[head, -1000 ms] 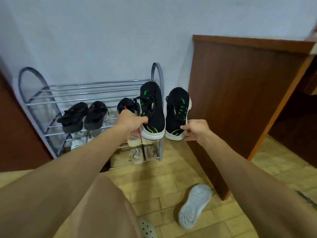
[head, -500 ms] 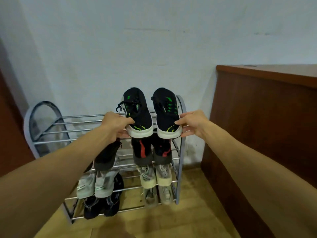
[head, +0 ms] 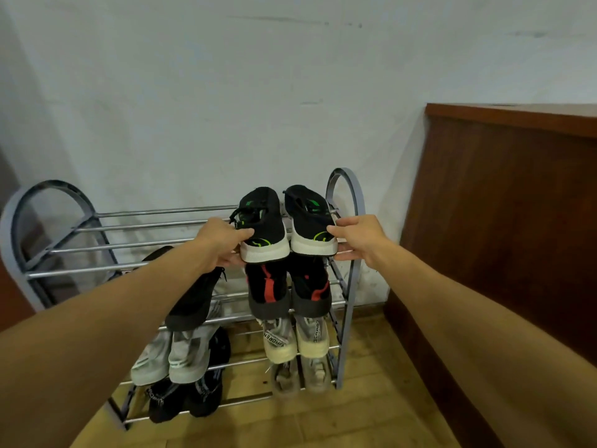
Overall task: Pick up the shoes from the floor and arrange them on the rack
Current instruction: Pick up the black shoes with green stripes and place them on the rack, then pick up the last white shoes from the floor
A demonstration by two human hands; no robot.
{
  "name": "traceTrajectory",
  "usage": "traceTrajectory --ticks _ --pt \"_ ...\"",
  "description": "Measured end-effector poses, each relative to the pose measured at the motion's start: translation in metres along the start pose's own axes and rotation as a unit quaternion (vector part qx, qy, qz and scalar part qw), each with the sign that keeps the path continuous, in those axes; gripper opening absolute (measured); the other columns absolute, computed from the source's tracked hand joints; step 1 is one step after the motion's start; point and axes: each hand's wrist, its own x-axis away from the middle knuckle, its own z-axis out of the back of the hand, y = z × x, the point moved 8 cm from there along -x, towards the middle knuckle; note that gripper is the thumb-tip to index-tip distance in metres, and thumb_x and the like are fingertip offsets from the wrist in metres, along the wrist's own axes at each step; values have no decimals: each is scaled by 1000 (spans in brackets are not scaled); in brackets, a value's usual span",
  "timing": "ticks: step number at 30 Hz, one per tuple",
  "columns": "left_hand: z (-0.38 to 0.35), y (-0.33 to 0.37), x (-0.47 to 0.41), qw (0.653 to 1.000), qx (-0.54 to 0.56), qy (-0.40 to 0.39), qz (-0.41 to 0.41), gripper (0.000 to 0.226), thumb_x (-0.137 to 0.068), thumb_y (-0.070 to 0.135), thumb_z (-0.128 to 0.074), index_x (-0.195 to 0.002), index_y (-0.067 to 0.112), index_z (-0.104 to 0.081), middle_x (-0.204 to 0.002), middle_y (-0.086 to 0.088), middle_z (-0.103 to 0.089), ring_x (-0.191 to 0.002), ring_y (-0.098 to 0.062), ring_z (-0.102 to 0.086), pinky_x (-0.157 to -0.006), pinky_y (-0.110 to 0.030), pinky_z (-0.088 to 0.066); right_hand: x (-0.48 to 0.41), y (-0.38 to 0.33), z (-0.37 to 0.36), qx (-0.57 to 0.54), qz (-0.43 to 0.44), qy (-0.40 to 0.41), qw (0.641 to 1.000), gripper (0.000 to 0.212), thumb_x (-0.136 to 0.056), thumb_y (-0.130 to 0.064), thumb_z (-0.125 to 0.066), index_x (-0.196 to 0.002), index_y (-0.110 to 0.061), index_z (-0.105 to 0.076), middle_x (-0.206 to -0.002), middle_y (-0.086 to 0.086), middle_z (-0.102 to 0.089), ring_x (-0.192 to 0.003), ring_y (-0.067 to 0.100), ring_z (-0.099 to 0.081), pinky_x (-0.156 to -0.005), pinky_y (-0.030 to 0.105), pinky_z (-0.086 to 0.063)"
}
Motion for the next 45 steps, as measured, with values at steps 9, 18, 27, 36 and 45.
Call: traceTrajectory --ticks 9,18,27,36,45 --pt "-14 -10 74 996 21 62 -64 16 -85 26 -59 -88 13 -52 -82 -3 -55 -81 -23 -54 -74 -35 -45 50 6 17 108 16 -29 994 32 -91 -6 -64 -123 -3 -62 -112 15 -65 -96 29 -67 -71 36 -59" --pt "-112 -45 181 986 -65 -125 -89 19 -88 33 -61 -88 17 -71 -81 4 -62 -82 -16 -57 -76 -29 -42 134 98 70 258 -32 -99 960 36 -96 -19 -59 -129 -5 -60 -126 12 -62 -104 25 -63 -80 31 -56" --pt "-261 -131 247 923 -210 -306 -103 17 -87 40 -60 -83 26 -70 -95 3 -71 -89 -14 -63 -75 -29 -48 184 263 138 317 -128 -108 933 35 -97 -30 -55 -117 -4 -64 -98 11 -65 -86 24 -65 -79 35 -56" --pt "-308 -252 247 872 -296 -389 -14 16 -83 43 -60 -83 28 -67 -90 10 -64 -92 -12 -58 -69 -24 -41 224 463 129 266 -327 -95 902 33 -96 -30 -57 -115 -2 -56 -105 12 -61 -90 25 -64 -79 37 -58" --pt "-301 -286 237 884 -262 -382 60 25 -87 32 -54 -96 13 -66 -95 -2 -65 -92 -20 -61 -78 -30 -44 263 572 68 -113 -491 112 857 53 -81 -11 -76 -128 2 -54 -96 13 -64 -81 23 -63 -71 33 -56"
